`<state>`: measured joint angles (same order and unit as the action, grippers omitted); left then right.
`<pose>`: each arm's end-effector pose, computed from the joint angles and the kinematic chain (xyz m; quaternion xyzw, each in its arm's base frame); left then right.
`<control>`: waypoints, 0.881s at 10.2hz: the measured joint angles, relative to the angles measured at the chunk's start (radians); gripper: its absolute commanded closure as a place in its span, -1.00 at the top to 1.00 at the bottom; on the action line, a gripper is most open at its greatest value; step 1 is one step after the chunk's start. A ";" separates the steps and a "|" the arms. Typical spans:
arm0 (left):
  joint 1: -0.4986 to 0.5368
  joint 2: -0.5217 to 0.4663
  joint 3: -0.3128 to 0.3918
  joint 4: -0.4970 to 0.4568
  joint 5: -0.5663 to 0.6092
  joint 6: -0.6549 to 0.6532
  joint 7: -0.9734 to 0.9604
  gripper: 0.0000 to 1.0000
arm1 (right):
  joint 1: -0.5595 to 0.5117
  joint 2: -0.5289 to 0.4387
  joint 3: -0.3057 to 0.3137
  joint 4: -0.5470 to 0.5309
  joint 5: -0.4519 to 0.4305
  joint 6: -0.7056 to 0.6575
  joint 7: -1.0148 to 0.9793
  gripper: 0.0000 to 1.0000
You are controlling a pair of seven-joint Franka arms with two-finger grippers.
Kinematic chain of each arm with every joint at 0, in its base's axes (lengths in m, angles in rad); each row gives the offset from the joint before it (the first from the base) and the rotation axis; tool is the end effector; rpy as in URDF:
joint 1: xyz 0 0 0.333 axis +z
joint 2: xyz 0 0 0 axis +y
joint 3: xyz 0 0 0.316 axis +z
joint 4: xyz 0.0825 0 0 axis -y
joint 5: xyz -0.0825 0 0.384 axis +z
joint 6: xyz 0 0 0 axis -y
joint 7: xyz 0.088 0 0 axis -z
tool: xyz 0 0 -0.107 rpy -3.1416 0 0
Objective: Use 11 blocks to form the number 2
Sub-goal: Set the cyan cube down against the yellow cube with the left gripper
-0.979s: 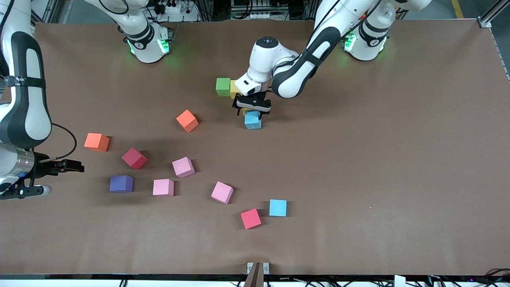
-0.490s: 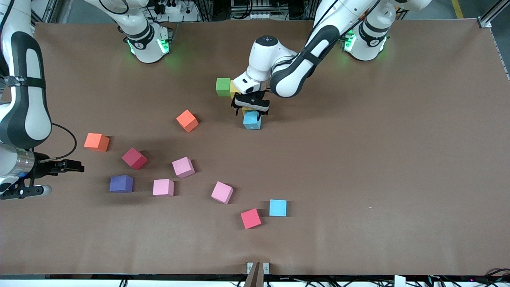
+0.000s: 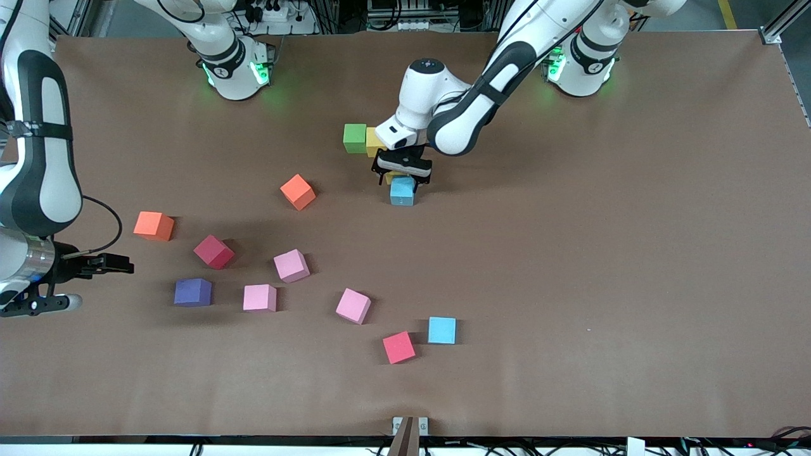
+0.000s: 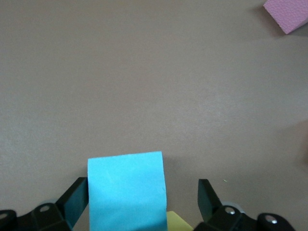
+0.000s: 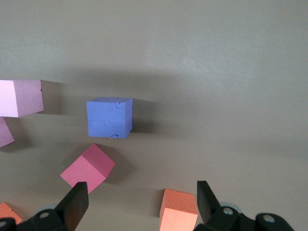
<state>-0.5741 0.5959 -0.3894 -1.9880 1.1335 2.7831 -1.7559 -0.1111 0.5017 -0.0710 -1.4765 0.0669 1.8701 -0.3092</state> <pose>0.3228 -0.5224 0.1986 0.9743 -0.0662 0.1861 0.1079 0.6764 -0.1117 0.3788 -0.9969 -0.0553 0.0483 0.0267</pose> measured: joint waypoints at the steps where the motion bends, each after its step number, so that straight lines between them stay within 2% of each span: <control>1: 0.000 0.007 0.000 0.000 0.028 0.007 -0.040 1.00 | 0.000 0.000 0.000 0.000 0.000 0.000 0.000 1.00; 9: 0.005 0.011 -0.001 0.021 0.032 0.021 -0.088 1.00 | 0.000 0.000 0.000 0.000 0.000 0.000 0.000 1.00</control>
<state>-0.5692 0.6066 -0.3903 -1.9669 1.1656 2.8041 -1.8438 -0.1111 0.5016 -0.0710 -1.4764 0.0669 1.8702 -0.3093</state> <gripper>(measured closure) 0.000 0.000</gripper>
